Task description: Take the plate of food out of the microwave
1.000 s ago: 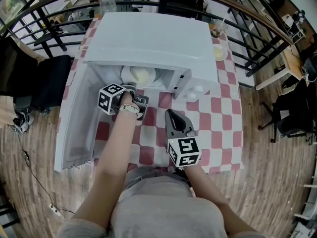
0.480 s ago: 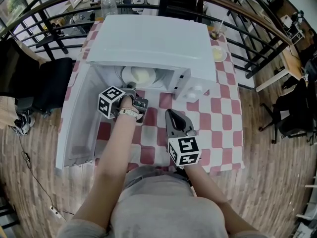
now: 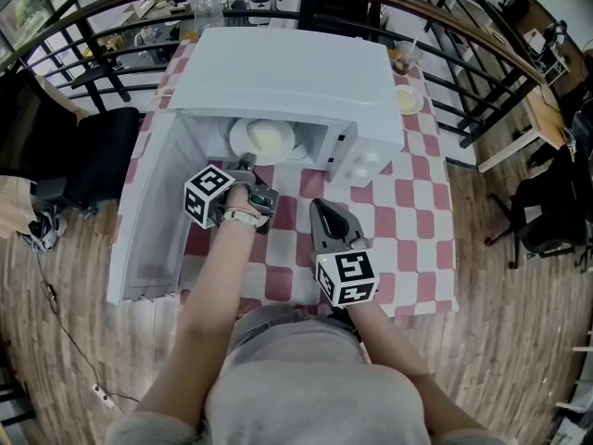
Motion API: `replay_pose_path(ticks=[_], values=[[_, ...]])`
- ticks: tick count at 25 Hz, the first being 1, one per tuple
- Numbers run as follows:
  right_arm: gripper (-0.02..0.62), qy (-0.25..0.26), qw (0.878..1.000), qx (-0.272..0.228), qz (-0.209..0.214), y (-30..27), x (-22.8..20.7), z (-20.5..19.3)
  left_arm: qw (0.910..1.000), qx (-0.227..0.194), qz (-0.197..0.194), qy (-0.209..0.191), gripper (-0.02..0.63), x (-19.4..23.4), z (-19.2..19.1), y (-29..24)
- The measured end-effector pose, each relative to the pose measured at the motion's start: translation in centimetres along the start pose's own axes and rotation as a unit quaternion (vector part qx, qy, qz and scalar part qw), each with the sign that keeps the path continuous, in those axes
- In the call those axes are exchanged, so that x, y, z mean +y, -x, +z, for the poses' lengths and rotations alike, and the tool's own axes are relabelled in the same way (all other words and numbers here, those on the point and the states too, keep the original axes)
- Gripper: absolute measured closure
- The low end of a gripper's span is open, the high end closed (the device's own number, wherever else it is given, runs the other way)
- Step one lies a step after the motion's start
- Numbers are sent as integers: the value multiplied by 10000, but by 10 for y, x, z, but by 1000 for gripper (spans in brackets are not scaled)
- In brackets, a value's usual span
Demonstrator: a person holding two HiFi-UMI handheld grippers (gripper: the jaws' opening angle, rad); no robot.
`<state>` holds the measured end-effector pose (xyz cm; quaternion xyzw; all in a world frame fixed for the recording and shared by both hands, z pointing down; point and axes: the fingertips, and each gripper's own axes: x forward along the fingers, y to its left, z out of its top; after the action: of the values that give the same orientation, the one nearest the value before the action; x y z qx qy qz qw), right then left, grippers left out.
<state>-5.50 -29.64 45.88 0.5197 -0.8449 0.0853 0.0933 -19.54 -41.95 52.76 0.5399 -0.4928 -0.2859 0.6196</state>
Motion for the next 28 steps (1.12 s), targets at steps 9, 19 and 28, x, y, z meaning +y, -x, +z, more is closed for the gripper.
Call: replay_pose_path(ticks=[9,19,28], values=[[571,156,9995,-268,-30,7,4,11,9993,32,-366,-119,591,-14,-10,21],[571,149,9987,-479,72,12,12,19,9973,208,-646,-289,591,-27,-31,44],[571,175,9985,-507,48,14,10,19,9952,248,-922,-221,591,-32,-43,63]])
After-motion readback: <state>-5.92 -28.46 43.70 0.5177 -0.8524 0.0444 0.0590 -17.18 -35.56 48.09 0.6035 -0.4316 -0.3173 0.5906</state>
